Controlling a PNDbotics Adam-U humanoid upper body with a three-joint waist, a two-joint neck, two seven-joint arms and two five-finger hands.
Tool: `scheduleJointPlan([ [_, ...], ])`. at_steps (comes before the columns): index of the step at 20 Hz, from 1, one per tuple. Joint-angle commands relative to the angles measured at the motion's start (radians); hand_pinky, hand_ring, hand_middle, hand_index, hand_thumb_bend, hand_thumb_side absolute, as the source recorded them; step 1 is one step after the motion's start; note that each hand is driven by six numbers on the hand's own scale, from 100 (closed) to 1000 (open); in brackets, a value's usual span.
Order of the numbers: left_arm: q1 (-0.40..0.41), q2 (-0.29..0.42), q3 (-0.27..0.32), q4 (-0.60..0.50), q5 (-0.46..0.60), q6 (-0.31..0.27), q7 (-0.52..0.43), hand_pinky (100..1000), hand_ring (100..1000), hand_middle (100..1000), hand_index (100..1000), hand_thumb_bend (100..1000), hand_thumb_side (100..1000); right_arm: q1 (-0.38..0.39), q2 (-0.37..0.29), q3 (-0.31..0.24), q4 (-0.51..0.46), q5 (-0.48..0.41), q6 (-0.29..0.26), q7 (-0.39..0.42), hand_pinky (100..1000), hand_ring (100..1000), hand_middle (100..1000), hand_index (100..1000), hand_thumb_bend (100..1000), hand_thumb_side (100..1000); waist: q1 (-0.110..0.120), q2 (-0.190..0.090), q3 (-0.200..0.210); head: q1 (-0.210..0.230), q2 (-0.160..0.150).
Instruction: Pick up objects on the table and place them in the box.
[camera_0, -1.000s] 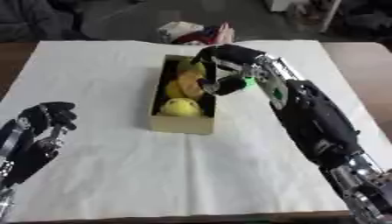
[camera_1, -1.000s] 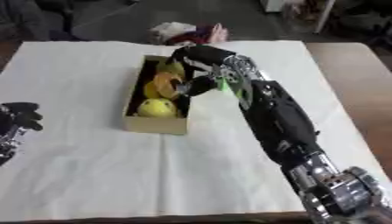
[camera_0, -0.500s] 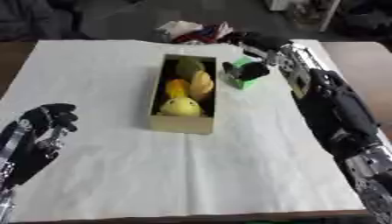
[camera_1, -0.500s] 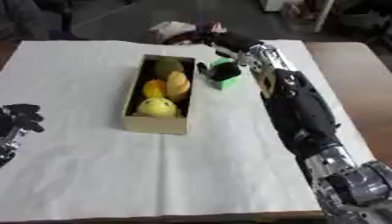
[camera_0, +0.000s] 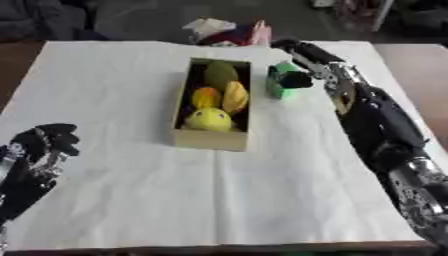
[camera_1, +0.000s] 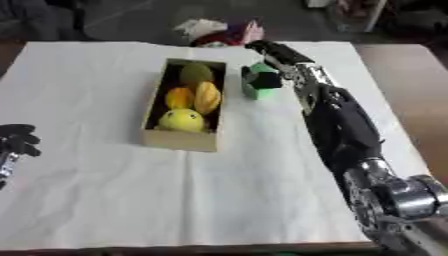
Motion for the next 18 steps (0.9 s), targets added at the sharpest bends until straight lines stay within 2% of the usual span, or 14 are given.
scheduleJointPlan([
  [1, -0.014, 0.003, 0.003, -0.014, -0.002, -0.003, -0.004, 775, 593, 601, 771, 100, 654, -0.024, -0.018, 0.009, 0.013, 0.023, 0.051, -0.040, 986, 1000, 974, 1000, 120, 641, 0.004, -0.012, 0.002, -0.005, 0.002],
  [9, -0.015, 0.002, 0.001, -0.012, -0.002, -0.003, -0.007, 776, 593, 600, 771, 100, 658, -0.017, -0.007, 0.039, 0.015, 0.093, 0.174, -0.072, 984, 1000, 967, 998, 180, 626, 0.005, -0.010, 0.004, -0.005, -0.001],
  [14, -0.016, 0.001, 0.000, -0.012, -0.001, -0.004, -0.008, 777, 593, 601, 771, 100, 659, -0.009, 0.009, 0.048, 0.025, 0.124, 0.256, -0.066, 957, 987, 951, 989, 163, 628, 0.006, -0.007, 0.006, -0.006, -0.002],
  [18, -0.016, 0.000, 0.000, -0.013, -0.001, -0.004, -0.008, 777, 593, 601, 771, 100, 661, -0.001, 0.017, 0.054, 0.030, 0.094, 0.294, -0.043, 906, 937, 935, 977, 102, 600, 0.007, -0.007, 0.004, -0.004, -0.003],
])
